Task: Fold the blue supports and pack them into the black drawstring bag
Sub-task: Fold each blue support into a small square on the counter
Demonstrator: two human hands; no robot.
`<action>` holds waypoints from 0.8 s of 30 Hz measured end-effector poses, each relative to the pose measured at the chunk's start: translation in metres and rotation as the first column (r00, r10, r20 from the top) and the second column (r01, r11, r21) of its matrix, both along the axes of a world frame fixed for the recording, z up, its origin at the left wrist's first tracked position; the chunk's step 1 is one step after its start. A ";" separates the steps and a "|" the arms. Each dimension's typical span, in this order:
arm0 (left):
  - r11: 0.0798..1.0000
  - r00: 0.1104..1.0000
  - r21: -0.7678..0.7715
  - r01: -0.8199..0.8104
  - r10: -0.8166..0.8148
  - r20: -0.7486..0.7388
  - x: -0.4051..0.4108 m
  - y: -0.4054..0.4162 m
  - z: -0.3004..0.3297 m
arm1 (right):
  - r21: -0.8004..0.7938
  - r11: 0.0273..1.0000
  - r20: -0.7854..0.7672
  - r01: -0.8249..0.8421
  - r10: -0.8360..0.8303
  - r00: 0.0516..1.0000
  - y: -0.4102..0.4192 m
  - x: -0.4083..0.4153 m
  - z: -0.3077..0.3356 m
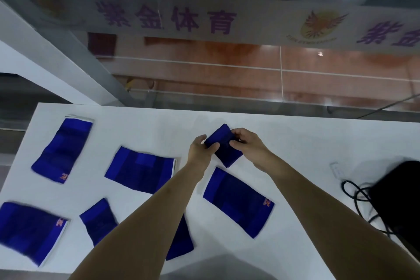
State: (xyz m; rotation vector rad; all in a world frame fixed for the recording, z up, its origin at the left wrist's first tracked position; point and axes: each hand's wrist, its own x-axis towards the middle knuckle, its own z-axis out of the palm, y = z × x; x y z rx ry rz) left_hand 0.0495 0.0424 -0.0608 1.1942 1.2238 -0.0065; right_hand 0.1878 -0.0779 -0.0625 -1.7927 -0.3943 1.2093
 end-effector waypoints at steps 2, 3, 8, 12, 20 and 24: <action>0.998 0.998 0.032 0.054 -0.054 0.019 0.005 -0.002 0.004 | 0.040 0.999 -0.013 0.021 -0.021 1.000 -0.008 0.001 0.006; 0.996 0.996 0.055 0.077 -0.079 0.035 0.007 -0.004 0.006 | 0.045 0.999 -0.001 0.027 -0.027 1.000 -0.012 0.002 0.009; 0.924 0.972 0.331 0.194 -0.226 0.062 0.017 -0.011 0.019 | 0.122 0.991 0.253 0.057 -0.086 0.964 -0.027 0.003 0.020; 0.786 0.922 0.547 0.287 -0.382 0.065 0.016 -0.024 0.021 | 0.087 0.996 0.628 0.010 -0.062 0.776 -0.044 0.004 0.018; 0.447 0.672 0.621 0.644 -0.719 -0.179 -0.007 -0.042 -0.020 | -0.155 0.962 0.675 -0.224 0.269 0.688 -0.097 -0.004 -0.014; 0.521 0.719 0.565 0.640 -0.666 -0.200 -0.007 -0.046 -0.028 | -0.222 0.960 0.559 -0.168 0.267 0.785 -0.102 -0.007 -0.025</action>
